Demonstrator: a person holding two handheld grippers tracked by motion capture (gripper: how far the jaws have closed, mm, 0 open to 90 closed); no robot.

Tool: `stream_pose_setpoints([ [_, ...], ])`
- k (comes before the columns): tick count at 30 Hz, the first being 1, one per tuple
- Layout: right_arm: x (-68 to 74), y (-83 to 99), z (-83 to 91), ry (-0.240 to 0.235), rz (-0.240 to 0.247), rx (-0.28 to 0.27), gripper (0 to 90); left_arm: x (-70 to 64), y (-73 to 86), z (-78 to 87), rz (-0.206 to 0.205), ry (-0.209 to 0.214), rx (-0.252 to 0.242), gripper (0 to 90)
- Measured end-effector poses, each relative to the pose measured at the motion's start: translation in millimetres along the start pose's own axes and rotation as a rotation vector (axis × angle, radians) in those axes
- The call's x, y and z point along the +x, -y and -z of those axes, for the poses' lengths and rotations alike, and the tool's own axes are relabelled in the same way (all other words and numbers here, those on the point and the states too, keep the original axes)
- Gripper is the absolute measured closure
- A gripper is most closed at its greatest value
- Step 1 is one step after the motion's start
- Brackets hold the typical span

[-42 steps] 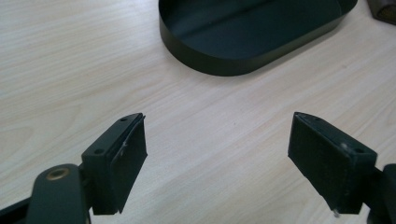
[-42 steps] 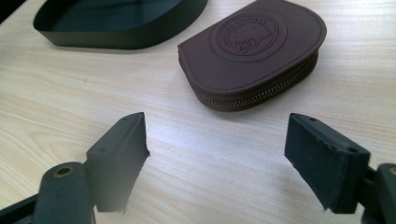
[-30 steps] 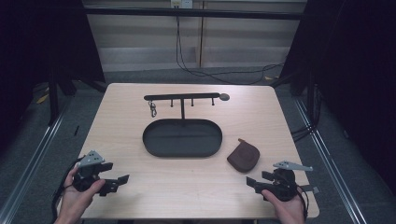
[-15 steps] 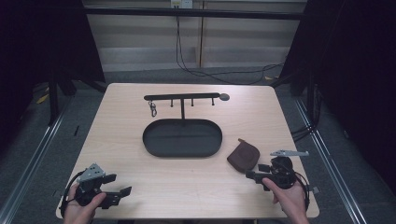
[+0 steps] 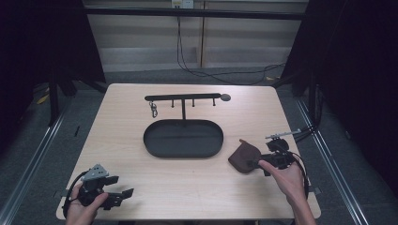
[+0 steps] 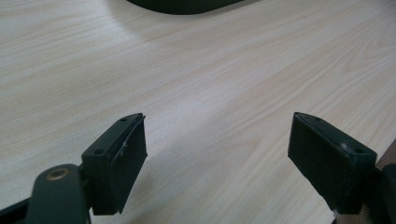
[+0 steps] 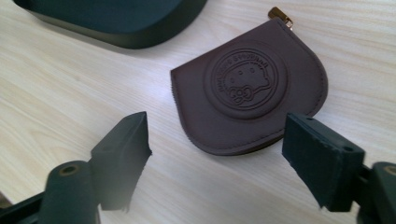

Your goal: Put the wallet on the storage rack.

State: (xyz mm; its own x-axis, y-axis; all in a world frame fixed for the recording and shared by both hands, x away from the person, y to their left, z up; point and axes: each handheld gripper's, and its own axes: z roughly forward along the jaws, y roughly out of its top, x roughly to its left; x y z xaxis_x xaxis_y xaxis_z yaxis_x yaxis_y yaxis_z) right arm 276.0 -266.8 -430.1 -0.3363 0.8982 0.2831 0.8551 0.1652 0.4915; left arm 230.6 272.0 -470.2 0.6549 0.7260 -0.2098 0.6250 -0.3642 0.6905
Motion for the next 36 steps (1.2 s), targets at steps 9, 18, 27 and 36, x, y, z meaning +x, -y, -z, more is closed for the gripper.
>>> stream_pose_setpoints([
  [9, -2.7, -26.2, -10.0, 0.086, -0.009, 0.144, 23.9, -0.8, -0.5, 1.0, -0.011, 0.01, -0.006, 19.4],
  [18, -7.8, -52.7, -21.5, 0.1, -0.014, 0.249, 21.7, -2.1, 0.0, -1.1, -0.016, 0.014, 0.01, 20.5],
  [27, -15.2, -71.2, -36.5, 0.14, -0.028, 0.338, 24.1, -2.9, 0.2, -0.4, -0.032, 0.03, 0.005, 20.5],
  [36, -24.7, -68.5, -54.6, 0.178, -0.015, 0.419, 22.7, -2.9, 0.0, -1.1, -0.029, 0.035, 0.01, 20.5],
])
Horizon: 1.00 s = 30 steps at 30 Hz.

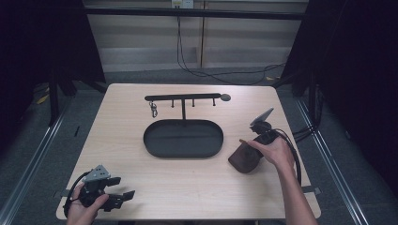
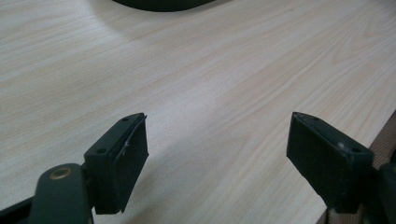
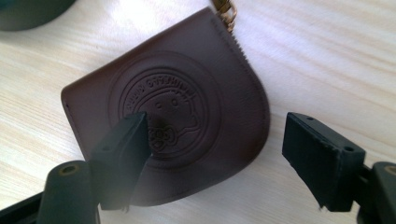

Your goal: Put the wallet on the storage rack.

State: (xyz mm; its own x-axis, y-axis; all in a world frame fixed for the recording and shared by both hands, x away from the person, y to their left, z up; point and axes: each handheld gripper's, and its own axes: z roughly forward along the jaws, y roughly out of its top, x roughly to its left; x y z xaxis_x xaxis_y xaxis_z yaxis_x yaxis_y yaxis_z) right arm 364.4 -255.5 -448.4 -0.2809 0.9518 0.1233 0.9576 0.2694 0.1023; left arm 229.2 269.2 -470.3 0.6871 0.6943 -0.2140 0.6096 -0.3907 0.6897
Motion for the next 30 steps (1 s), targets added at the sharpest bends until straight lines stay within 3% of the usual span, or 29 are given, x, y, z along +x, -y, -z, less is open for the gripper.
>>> stream_pose_setpoints([
  [5, 5.4, -3.1, -7.9, 0.028, 0.007, 0.02, 16.6, 0.4, 0.1, 1.3, -0.001, 0.002, -0.004, 20.5],
  [11, 3.5, -3.7, -9.8, 0.008, -0.009, 0.03, 17.2, 1.0, 0.1, 1.4, 0.001, 0.002, -0.005, 20.5],
  [14, 2.8, -3.6, -8.9, -0.025, -0.007, 0.027, 25.2, 0.4, 0.1, 1.5, -0.002, 0.004, -0.005, 20.5],
  [19, 4.1, -4.1, -8.1, -0.02, -0.032, 0.037, 26.9, 1.0, 0.2, 1.3, 0.003, 0.005, -0.004, 20.5],
  [22, 3.0, -3.7, -4.8, -0.007, -0.055, 0.022, 36.5, 0.5, 0.4, 1.6, 0.005, 0.007, -0.006, 20.5],
  [26, -1.0, -1.6, -4.3, -0.021, -0.07, 0.006, 38.5, 1.5, 0.3, 1.8, 0.003, 0.008, -0.003, 20.5],
  [28, 0.0, -2.0, -1.6, 0.0, -0.076, 0.001, 45.4, 1.5, 0.2, 1.8, 0.0, 0.008, -0.003, 20.5],
  [30, -1.3, -1.3, 2.3, -0.003, -0.081, -0.014, 57.8, 1.5, 0.2, 1.9, -0.001, 0.007, -0.003, 20.5],
])
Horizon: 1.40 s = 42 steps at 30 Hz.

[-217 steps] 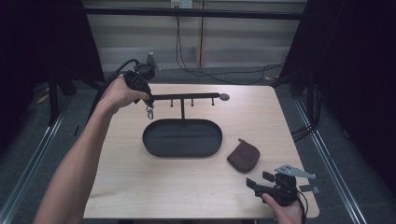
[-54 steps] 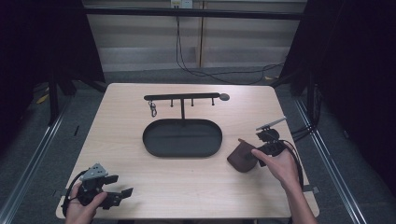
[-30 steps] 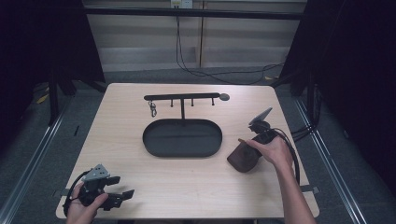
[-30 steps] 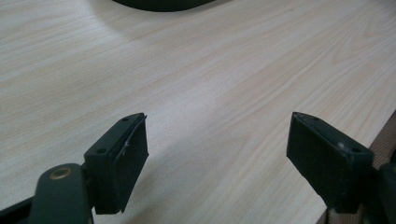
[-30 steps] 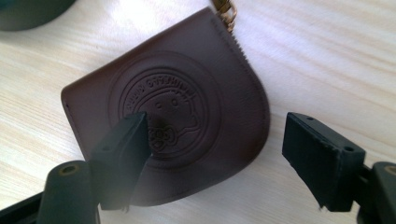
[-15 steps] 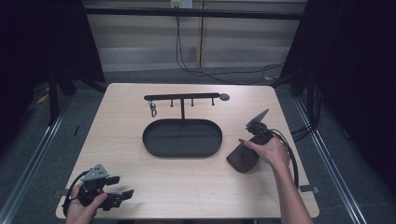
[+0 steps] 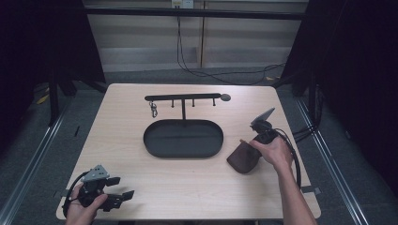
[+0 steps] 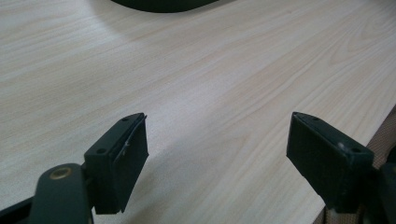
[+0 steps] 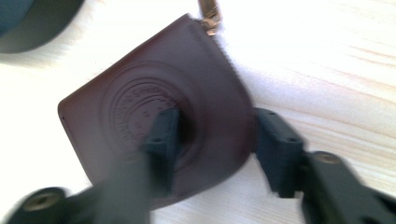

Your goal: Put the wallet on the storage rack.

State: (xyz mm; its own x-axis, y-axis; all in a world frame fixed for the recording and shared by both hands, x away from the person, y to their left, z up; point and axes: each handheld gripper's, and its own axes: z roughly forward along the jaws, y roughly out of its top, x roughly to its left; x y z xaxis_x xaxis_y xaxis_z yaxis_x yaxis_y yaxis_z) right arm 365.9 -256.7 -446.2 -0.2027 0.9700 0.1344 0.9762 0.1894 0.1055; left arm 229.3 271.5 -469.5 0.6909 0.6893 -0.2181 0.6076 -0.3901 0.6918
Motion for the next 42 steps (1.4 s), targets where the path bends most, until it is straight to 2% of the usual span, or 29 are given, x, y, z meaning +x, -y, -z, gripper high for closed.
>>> stream_pose_setpoints([
  [6, -1.0, 1.3, 1.4, 0.001, -0.003, -0.002, 60.2, -0.7, 0.3, -1.0, 0.007, 0.001, 0.002, 20.5],
  [7, -0.2, 1.1, 3.2, 0.005, 0.0, -0.006, 62.5, -0.7, 0.3, -0.9, 0.007, 0.001, 0.002, 20.5],
  [8, 0.5, 0.9, 5.0, 0.004, 0.0, -0.008, 70.2, -0.3, 0.3, -0.9, 0.006, 0.003, 0.005, 20.5],
  [12, 0.2, 2.9, 10.4, -0.013, 0.005, -0.026, 70.9, -0.5, 0.3, -1.3, 0.002, -0.006, 0.007, 20.6],
  [13, 0.3, 3.3, 11.0, -0.012, 0.008, -0.029, 74.9, -0.5, 0.4, -0.9, 0.005, -0.004, 0.007, 20.5],
  [14, 0.3, 3.3, 11.0, -0.012, 0.008, -0.029, 74.9, -0.5, 0.4, -0.9, 0.005, -0.004, 0.007, 20.5],
  [15, -1.1, 4.5, 15.1, -0.032, -0.001, -0.052, 77.3, -0.3, 0.5, -0.8, 0.005, -0.004, 0.007, 20.5],
  [17, -2.1, 5.7, 18.7, -0.048, -0.001, -0.065, 79.4, -0.1, 0.5, -0.8, 0.008, -0.003, 0.006, 20.5],
  [24, -0.2, 6.5, 32.2, -0.075, 0.01, -0.085, 82.3, 0.2, 0.5, -0.4, 0.006, -0.005, 0.004, 20.5],
  [36, 12.3, -1.6, 51.0, -0.052, 0.035, -0.096, 84.7, 0.3, 1.3, 0.8, 0.009, -0.014, -0.003, 20.5],
  [42, 18.9, -3.9, 61.0, -0.039, 0.05, -0.107, 85.4, 0.0, 1.2, 1.0, 0.01, -0.005, -0.002, 20.5],
])
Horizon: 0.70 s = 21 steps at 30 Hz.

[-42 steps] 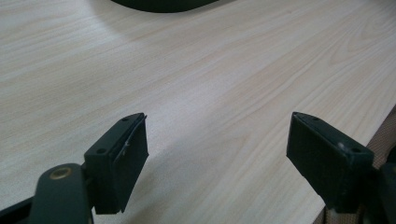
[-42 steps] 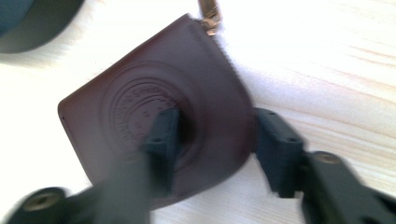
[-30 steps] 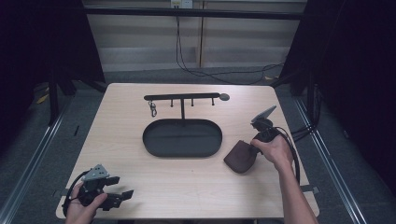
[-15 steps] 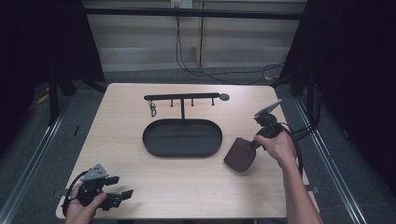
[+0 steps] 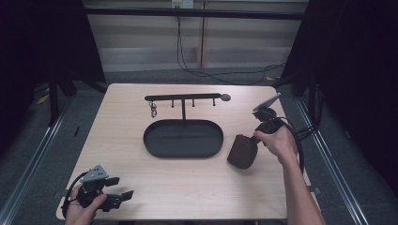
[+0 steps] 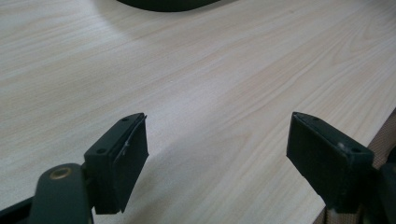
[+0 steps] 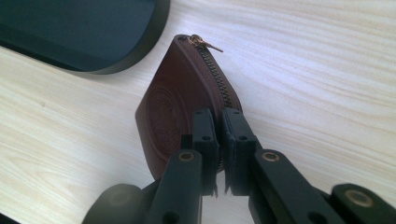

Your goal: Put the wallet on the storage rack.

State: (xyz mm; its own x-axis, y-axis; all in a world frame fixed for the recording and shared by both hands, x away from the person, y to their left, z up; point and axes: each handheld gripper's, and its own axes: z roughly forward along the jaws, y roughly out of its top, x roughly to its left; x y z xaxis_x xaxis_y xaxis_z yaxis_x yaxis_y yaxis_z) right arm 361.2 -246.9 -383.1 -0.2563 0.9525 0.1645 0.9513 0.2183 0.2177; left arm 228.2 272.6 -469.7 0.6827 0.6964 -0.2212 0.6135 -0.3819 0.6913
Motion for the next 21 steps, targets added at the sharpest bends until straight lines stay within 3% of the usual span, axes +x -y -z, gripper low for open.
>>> stream_pose_setpoints([
  [21, 10.9, -16.0, 17.2, 0.037, 0.019, 0.006, 87.7, 2.1, -1.2, 1.1, 0.02, 0.006, -0.013, 19.9],
])
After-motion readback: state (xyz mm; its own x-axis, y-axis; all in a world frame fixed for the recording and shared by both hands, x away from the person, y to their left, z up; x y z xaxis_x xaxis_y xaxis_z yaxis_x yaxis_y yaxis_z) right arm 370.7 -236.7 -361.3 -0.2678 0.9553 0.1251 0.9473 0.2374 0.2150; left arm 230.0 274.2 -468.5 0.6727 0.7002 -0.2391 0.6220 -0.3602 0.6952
